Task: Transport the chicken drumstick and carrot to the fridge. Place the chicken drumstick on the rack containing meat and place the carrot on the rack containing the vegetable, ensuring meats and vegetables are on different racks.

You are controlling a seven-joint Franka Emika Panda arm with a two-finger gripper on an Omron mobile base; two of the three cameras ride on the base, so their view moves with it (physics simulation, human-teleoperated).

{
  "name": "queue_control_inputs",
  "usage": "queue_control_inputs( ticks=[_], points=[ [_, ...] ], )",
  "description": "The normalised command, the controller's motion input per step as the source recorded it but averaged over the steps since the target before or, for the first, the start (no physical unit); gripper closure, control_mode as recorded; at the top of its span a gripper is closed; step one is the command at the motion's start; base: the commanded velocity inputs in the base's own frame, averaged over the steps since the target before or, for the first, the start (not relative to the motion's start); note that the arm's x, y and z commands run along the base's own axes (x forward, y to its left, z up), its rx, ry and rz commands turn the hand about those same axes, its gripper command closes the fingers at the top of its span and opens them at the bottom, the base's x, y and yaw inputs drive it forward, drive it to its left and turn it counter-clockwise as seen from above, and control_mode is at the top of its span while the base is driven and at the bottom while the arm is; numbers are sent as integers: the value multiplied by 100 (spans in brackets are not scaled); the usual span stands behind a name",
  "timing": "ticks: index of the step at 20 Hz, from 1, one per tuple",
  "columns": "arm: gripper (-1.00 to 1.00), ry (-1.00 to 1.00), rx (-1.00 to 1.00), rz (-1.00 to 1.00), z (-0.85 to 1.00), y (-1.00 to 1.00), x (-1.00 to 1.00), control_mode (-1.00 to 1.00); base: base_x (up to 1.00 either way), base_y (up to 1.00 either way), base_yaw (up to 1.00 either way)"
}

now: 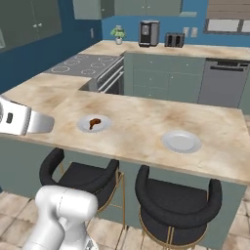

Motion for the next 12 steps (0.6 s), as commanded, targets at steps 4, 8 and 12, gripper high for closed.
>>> queue_control_inputs(
  ticks=[4, 8, 12],
  points=[
    [-100, 0, 0, 0, 0, 0, 0, 100, 74, 83, 26],
    [-100, 0, 0, 0, 0, 0, 0, 100, 82, 20, 47],
    [-100, 0, 0, 0, 0, 0, 0, 100, 73, 5, 35]
  ],
)
